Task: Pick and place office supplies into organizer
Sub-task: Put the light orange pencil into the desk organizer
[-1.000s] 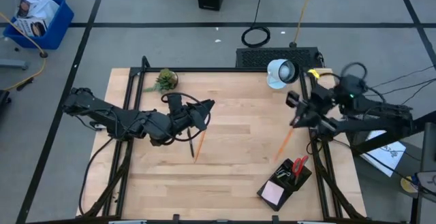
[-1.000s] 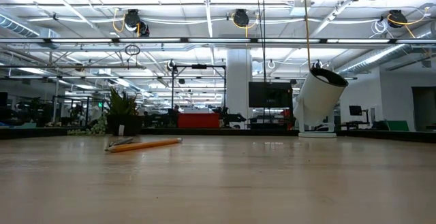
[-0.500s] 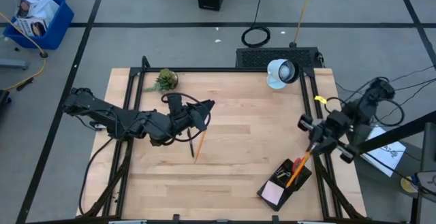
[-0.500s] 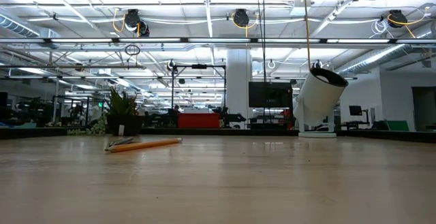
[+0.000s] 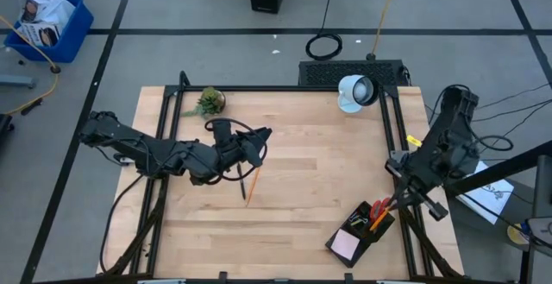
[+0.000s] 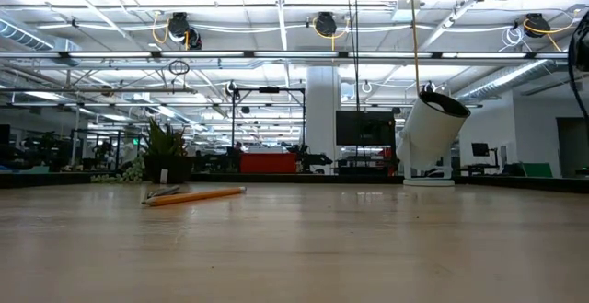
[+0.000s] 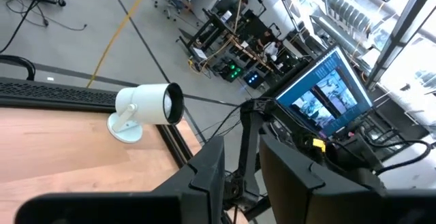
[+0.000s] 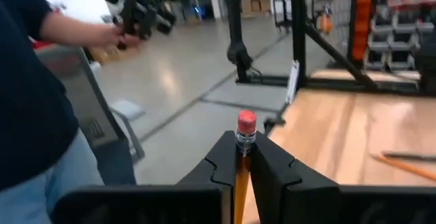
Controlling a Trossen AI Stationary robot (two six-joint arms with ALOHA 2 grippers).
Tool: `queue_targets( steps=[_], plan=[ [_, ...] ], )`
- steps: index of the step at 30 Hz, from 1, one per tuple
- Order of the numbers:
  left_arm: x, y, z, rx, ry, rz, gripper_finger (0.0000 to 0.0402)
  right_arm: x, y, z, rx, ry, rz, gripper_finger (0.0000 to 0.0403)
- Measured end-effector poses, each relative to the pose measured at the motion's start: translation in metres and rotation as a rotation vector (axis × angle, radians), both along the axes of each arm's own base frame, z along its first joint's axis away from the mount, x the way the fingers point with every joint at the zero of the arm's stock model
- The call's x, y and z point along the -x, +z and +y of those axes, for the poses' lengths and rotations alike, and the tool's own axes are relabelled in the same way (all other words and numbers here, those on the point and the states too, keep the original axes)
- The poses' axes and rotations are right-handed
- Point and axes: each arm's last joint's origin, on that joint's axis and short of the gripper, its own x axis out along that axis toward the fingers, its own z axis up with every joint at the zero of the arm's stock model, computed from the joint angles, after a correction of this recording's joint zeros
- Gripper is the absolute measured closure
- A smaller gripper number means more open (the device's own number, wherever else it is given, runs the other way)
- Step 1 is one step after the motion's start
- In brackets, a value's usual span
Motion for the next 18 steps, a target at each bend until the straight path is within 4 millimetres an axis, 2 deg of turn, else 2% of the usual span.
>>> queue_targets(
  steps=[9, 13, 18],
  plan=[
    [0.000, 0.000, 0.000, -0.018, 0.001, 0.014, 0.0304, 0.008, -0.015, 0.003, 0.064, 0.006, 0.138, 0.0389],
    [-0.001, -0.001, 0.003, -0.020, 0.010, 0.019, 0.0304, 0.008, -0.028, 0.006, 0.149, -0.019, 0.226, 0.0389],
    [-0.002, -0.001, 0.006, -0.022, 0.020, 0.023, 0.0304, 0.004, -0.033, 0.014, 0.226, -0.044, 0.224, 0.0388]
  ],
)
